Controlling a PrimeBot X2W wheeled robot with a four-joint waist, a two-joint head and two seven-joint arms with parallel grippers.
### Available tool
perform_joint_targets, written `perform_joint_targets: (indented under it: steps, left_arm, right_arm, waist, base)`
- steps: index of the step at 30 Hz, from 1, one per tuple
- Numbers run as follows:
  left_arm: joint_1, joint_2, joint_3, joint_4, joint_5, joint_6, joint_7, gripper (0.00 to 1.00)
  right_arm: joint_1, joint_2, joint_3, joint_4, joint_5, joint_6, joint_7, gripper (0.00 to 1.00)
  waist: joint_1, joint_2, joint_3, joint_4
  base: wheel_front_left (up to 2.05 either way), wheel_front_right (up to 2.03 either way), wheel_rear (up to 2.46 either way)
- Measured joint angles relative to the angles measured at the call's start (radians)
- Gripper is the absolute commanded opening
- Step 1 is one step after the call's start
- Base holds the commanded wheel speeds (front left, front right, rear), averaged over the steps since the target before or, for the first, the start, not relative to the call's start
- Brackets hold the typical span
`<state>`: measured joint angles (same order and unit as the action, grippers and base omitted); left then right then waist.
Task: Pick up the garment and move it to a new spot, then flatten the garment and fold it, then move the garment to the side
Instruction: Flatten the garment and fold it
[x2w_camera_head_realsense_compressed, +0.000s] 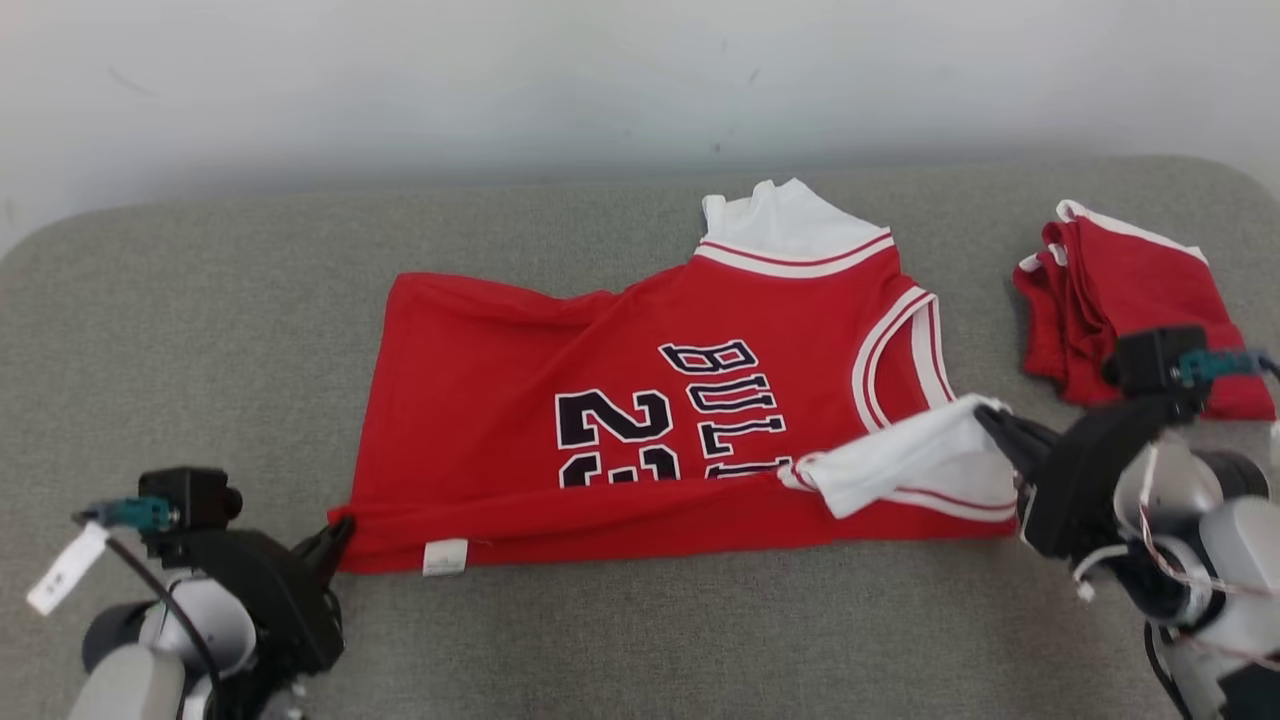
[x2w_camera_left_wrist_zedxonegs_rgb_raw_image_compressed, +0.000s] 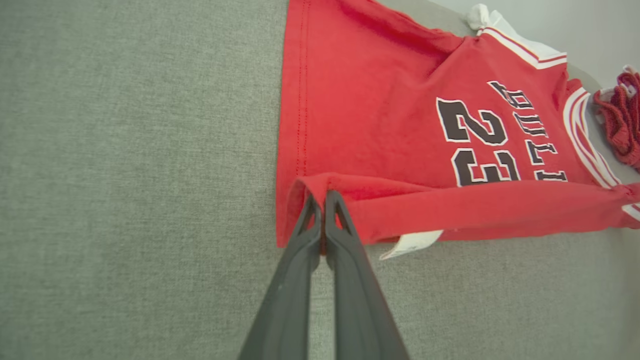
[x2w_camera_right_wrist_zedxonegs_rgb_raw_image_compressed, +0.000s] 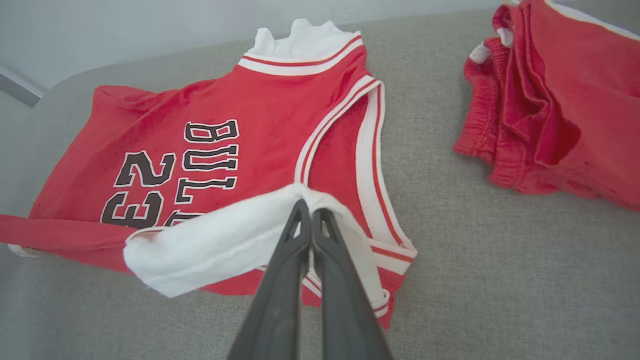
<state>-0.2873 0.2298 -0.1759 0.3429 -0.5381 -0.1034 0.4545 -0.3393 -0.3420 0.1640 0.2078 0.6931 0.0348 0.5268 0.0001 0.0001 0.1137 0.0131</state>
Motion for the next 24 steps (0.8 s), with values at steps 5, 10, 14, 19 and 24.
perform_joint_targets:
  steps: [5, 10, 14, 19, 24]
  left_arm:
    - [-0.098, -0.01, 0.0, 0.067, -0.038, -0.003, 0.049, 0.0]
    - [-0.164, -0.019, -0.005, 0.119, -0.04, -0.004, 0.07, 0.0]
    - [-0.189, -0.023, -0.006, 0.162, -0.041, -0.009, 0.076, 0.0]
    - [-0.224, -0.028, -0.007, 0.206, -0.039, -0.011, 0.054, 0.11]
    - [-0.235, -0.031, -0.012, 0.239, -0.024, -0.011, 0.011, 1.0]
  right_arm:
    - [-0.114, 0.002, 0.045, 0.082, -0.041, 0.009, 0.021, 0.0]
    - [-0.193, 0.029, 0.074, 0.145, -0.065, 0.011, 0.024, 0.0]
    - [-0.23, 0.039, 0.091, 0.199, -0.081, 0.016, 0.018, 0.0]
    - [-0.259, 0.046, 0.096, 0.267, -0.099, 0.024, -0.01, 0.0]
    - [-0.267, 0.058, 0.092, 0.312, -0.101, 0.036, -0.063, 1.0]
  waist:
    - [0.0001, 0.0, 0.03, -0.003]
    - [0.0001, 0.0001, 0.063, -0.005]
    - [0.0, 0.0001, 0.089, -0.006]
    - [0.0, 0.0001, 0.114, -0.006]
    - [0.0, 0.0, 0.116, -0.006]
  base:
    - [0.0, 0.0, 0.0]
    - [0.0, 0.0, 0.0]
    - [0.0, 0.0, 0.0]
    - [0.0, 0.0, 0.0]
    - [0.0, 0.0, 0.0]
